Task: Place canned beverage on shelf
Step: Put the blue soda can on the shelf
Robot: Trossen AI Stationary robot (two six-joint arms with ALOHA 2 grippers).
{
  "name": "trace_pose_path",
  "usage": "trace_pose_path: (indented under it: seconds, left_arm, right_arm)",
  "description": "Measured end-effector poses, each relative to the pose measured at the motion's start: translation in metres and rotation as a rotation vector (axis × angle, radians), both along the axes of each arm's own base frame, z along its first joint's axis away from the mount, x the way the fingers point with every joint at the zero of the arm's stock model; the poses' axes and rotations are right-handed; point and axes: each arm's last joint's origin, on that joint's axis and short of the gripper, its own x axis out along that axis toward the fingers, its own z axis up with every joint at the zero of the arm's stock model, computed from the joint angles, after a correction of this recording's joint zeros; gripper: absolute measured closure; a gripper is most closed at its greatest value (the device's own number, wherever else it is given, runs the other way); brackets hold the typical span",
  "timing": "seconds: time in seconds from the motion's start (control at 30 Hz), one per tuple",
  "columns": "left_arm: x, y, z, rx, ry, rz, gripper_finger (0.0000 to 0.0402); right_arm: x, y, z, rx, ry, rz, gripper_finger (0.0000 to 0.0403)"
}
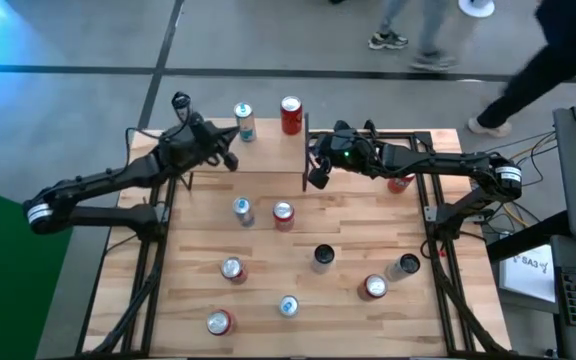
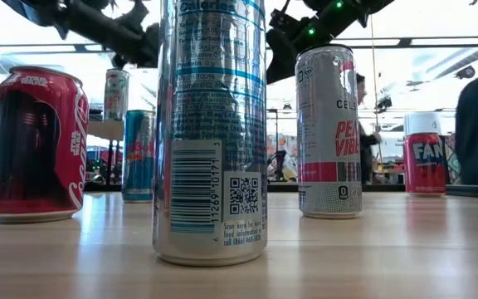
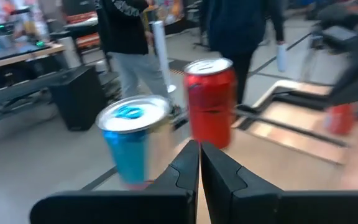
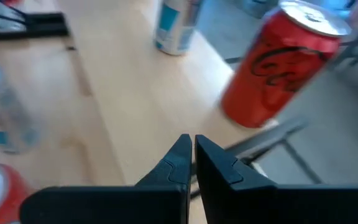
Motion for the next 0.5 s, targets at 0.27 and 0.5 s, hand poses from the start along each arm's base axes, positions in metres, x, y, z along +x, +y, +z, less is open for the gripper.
trace_pose_path:
  seconds: [0.27, 0.5]
  left_arm:
    - [0.004, -0.054, 0.011, -0.009, -0.046, -0.250, 0.0402]
    - [0.010, -0.095, 0.011, -0.032, -0.054, -0.454, 0.0402]
  right_arm:
    - [0.008, 0.020, 0.006, 0.049, -0.070, 0.118, 0.0390]
    - [0.017, 0.051, 0.021, 0.069, -0.127, 0.200, 0.0390]
